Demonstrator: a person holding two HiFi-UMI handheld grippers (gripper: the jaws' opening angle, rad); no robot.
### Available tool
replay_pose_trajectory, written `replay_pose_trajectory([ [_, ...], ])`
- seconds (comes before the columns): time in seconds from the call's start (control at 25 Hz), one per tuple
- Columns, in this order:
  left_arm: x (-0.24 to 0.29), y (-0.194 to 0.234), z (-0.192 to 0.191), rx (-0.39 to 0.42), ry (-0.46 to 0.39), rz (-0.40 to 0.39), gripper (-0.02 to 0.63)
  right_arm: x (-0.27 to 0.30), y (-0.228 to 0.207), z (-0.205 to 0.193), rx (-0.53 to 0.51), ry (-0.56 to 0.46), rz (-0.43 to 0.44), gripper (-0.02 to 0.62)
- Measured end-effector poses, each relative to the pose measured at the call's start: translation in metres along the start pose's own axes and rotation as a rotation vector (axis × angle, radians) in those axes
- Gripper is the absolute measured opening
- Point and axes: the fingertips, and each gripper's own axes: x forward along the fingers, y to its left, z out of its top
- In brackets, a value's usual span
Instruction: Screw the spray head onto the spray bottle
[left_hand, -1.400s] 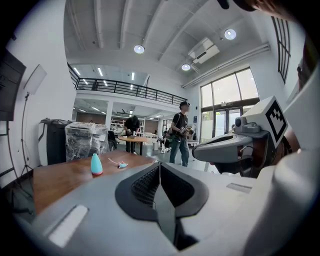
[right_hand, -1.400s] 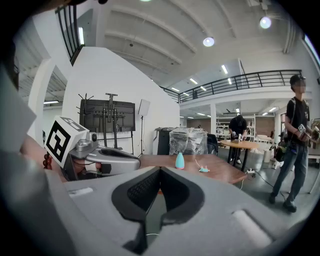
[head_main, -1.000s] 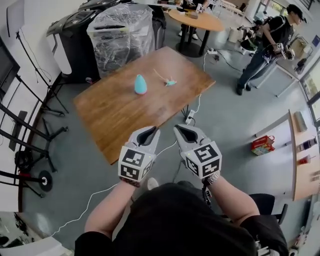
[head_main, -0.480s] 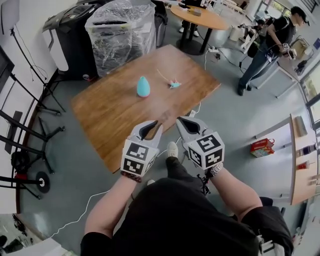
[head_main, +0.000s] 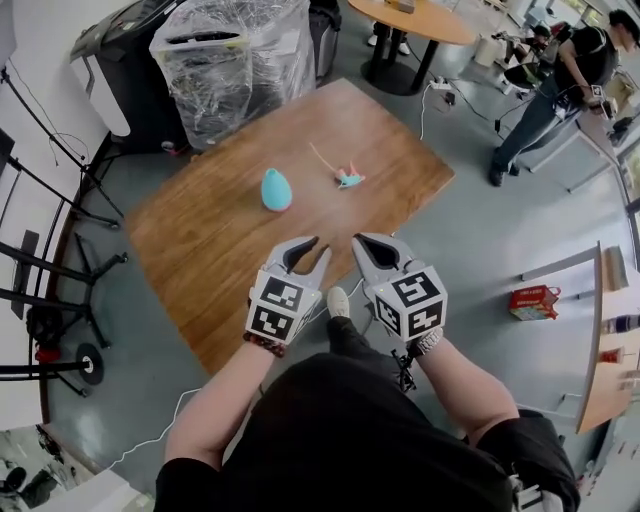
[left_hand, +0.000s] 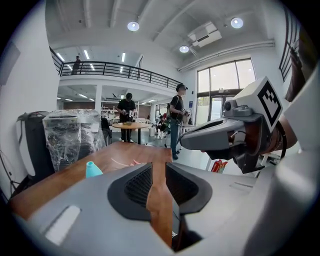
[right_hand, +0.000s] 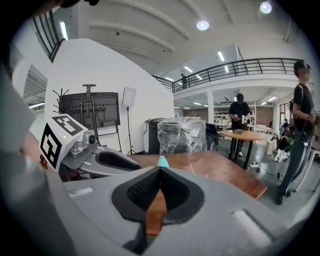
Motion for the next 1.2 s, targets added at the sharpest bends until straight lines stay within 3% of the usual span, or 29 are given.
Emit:
replay_pose_trajectory([
  [0.36,0.12,0.051,-0.017,-0.029,0.158,0.049,0.107,0.066,-0.09,-0.015,0.01,0.103,0.079,-0.008],
  [0.68,0.206,0.087,-0.052,-0.054,0.305,0.081,0.11,0.112,-0.143,-0.03,0.006,0.188,0.17,-0.008],
  [1.2,0.27,0.114,-0.105,-0.008,0.499,0.083,0.118,0.149,-0.18,-0.045,0.023,0.247,0.259,-0.008],
])
